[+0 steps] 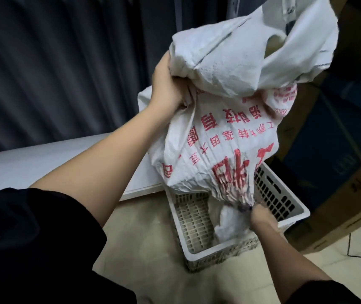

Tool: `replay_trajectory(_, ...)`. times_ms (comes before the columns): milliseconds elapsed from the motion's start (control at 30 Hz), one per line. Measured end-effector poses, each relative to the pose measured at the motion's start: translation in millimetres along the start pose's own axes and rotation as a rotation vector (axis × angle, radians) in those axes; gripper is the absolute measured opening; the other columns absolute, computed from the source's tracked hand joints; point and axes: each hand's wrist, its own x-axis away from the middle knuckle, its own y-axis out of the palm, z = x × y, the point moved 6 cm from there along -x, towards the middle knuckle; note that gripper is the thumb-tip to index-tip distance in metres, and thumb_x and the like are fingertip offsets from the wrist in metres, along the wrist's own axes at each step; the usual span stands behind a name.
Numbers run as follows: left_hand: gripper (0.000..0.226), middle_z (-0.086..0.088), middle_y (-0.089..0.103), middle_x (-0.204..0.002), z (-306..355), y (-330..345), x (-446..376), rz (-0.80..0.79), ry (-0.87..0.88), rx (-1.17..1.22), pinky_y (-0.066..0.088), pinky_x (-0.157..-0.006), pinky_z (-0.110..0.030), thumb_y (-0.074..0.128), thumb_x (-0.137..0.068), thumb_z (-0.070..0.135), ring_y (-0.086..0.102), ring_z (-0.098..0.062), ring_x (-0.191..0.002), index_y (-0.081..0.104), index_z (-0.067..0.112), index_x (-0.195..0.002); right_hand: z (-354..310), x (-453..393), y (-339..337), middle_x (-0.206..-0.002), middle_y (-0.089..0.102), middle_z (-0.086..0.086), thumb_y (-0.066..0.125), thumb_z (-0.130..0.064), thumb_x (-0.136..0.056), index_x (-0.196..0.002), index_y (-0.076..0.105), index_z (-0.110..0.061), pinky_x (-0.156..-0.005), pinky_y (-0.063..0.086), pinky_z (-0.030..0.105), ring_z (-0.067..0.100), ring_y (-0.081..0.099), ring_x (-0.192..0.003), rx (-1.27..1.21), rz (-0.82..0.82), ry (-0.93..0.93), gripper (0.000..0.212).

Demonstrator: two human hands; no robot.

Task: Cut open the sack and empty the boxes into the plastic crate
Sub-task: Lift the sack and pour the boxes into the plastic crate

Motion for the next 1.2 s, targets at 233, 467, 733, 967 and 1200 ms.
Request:
replay_trajectory(233, 0.027, -0.001, 0.053, -0.053, -34, -13, 2, 0.032, 0.017, -0.057, 0.040, -0.046, -0.027, 0.030, -0.093, 0.007, 0.050, -0.012, -0.044, 0.055, 0.005, -0.086, 25, -8, 33, -0.120, 0.056, 0.016, 0.042, -0.025, -0.094, -0.098, 0.057, -0.016, -0.084, 0.051, 0.037, 0.028, 0.058, -0.100, -1.292, -0.084, 0.437, 0.018)
replay_trajectory(467, 0.023, 0.003, 0.055, -0.066, -37, 4, 7, 0.107, -0.011, 0.026, 0.044, -0.052, -0.021, 0.035, -0.098, 0.008, 0.051, 0.000, -0.050, 0.053, 0.016, -0.087, -58, 48, 90, -0.063, 0.055, 0.008, 0.036, -0.049, -0.093, -0.075, 0.052, -0.009, -0.040, 0.042, 0.014, 0.016, 0.050, -0.046, -1.877, -0.523, 0.847, 0.047)
replay_trajectory(733, 0.025, -0.006, 0.058, -0.076, -38, 11, 13, 0.101, -0.026, 0.077, 0.045, -0.064, -0.035, 0.038, -0.096, 0.008, 0.054, -0.022, -0.072, 0.053, 0.022, -0.083, -102, 75, 102, -0.059, 0.059, 0.012, 0.024, -0.050, -0.096, -0.071, 0.056, -0.010, -0.050, 0.040, 0.023, 0.020, 0.055, -0.053, -1.886, -0.911, 0.611, 0.057)
replay_trajectory(967, 0.024, -0.003, 0.053, -0.064, -27, 9, 9, 0.077, -0.005, 0.120, 0.044, -0.059, -0.034, 0.037, -0.092, 0.002, 0.051, -0.019, -0.059, 0.054, 0.018, -0.085, -110, 53, 79, -0.041, 0.048, 0.002, 0.045, -0.019, -0.097, -0.070, 0.047, -0.011, -0.044, 0.036, 0.018, 0.010, 0.043, -0.035, -2.117, -0.777, 0.511, 0.027)
replay_trajectory(1200, 0.025, -0.007, 0.055, -0.079, -32, 28, 7, 0.073, -0.022, 0.209, 0.051, -0.069, -0.037, 0.037, -0.093, -0.003, 0.053, -0.022, -0.080, 0.054, 0.014, -0.087, -104, 94, 133, -0.031, 0.040, -0.004, 0.046, -0.028, -0.097, -0.062, 0.045, -0.015, -0.031, 0.025, 0.008, 0.008, 0.034, -0.022, -1.702, -0.817, 0.576, 0.038)
